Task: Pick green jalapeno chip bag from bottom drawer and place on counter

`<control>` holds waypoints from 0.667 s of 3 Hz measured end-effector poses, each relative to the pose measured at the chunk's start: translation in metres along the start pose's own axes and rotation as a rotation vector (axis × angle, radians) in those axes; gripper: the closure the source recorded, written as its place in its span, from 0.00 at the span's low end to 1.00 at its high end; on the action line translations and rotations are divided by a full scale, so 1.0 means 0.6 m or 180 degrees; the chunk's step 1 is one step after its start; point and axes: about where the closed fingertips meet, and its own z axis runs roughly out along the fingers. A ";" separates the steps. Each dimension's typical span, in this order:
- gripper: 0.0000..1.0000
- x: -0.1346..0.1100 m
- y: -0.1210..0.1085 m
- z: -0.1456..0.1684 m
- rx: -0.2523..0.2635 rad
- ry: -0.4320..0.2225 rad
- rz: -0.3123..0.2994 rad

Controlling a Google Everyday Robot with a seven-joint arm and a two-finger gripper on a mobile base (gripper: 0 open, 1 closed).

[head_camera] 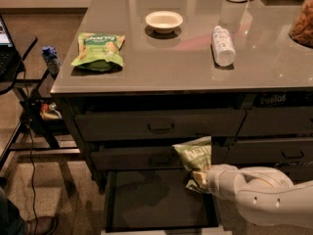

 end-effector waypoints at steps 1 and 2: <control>1.00 -0.056 0.026 -0.018 0.0053 0.0008 -0.0169; 1.00 -0.118 0.052 -0.049 0.0074 -0.0038 -0.0370</control>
Offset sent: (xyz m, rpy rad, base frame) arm 0.0154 0.0927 0.1196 -0.1393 -0.1030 0.1044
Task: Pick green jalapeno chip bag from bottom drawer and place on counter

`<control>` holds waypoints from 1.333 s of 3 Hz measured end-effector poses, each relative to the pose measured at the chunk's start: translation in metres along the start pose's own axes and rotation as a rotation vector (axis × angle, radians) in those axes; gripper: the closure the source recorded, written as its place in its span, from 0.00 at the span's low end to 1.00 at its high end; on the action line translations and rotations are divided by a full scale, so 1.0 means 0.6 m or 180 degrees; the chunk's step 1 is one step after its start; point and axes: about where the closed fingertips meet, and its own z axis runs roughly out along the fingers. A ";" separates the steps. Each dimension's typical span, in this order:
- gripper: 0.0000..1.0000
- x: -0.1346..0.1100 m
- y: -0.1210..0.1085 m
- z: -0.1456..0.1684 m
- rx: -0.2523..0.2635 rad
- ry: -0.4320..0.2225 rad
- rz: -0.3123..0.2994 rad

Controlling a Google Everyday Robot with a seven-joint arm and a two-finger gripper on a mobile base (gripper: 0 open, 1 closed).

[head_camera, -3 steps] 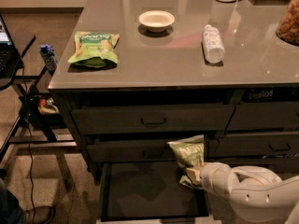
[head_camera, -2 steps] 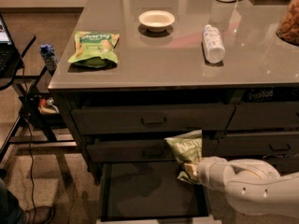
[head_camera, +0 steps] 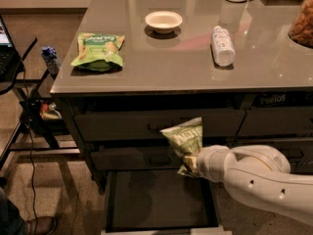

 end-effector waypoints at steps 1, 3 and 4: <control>1.00 0.003 -0.001 -0.006 0.0019 0.0049 -0.0009; 1.00 -0.051 0.014 -0.039 -0.0003 -0.0224 -0.0059; 1.00 -0.090 0.010 -0.086 0.0068 -0.0410 -0.0167</control>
Offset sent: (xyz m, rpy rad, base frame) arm -0.0012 0.0025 0.0189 0.0421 -0.0379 -0.0041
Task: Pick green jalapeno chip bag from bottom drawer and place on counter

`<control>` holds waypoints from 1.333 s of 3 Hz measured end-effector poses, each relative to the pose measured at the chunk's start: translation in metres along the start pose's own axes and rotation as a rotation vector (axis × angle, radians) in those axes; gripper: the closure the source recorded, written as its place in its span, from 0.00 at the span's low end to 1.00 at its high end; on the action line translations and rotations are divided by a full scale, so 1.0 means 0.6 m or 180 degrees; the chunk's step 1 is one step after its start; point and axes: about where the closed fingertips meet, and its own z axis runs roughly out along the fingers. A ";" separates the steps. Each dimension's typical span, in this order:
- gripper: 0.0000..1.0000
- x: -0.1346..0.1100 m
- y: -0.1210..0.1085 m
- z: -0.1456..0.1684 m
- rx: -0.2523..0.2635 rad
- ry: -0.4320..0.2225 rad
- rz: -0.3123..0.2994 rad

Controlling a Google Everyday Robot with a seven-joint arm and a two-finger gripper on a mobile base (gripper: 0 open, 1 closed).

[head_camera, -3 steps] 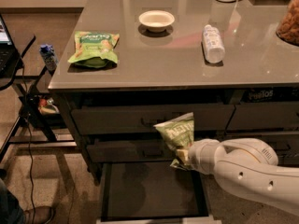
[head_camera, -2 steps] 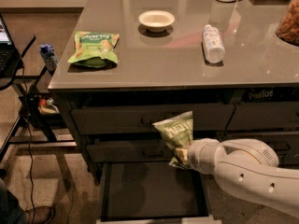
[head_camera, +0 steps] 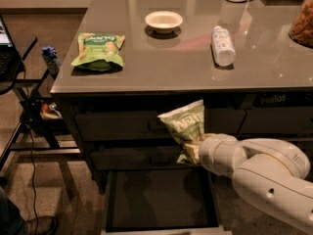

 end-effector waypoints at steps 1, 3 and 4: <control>1.00 -0.033 -0.009 -0.057 0.0117 -0.0126 -0.0132; 1.00 -0.098 -0.021 -0.076 0.0220 -0.0192 -0.0218; 1.00 -0.266 -0.009 -0.078 0.0313 -0.0257 -0.0474</control>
Offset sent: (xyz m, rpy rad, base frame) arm -0.0076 -0.0068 0.0292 -0.0256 -0.0496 0.0029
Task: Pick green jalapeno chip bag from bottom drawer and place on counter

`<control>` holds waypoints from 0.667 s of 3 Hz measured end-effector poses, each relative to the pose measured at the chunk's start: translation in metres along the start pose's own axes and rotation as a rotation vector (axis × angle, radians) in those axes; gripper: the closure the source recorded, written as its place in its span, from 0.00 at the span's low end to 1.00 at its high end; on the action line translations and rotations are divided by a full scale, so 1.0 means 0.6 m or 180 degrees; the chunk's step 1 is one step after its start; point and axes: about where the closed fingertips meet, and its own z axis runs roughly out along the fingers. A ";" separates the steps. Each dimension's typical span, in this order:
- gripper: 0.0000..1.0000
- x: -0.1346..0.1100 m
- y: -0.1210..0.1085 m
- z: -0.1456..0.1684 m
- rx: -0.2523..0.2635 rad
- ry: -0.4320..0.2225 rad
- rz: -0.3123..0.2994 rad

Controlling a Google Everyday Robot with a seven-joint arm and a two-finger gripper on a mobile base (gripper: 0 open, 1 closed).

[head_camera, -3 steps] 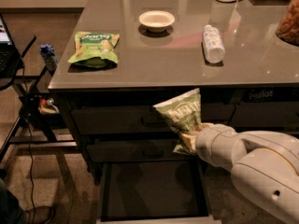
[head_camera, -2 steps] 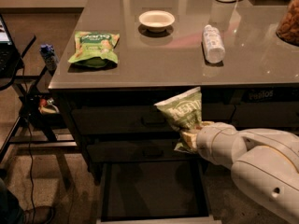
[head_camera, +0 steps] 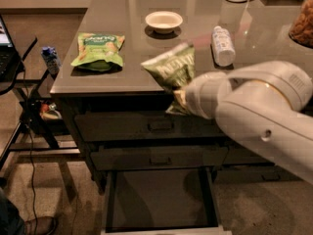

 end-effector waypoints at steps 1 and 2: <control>1.00 -0.016 -0.004 -0.001 0.0018 -0.0037 -0.0013; 1.00 -0.043 -0.004 0.023 -0.0088 -0.0044 0.0004</control>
Offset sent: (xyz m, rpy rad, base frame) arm 0.0589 0.0196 0.0379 0.0597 0.0186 0.0736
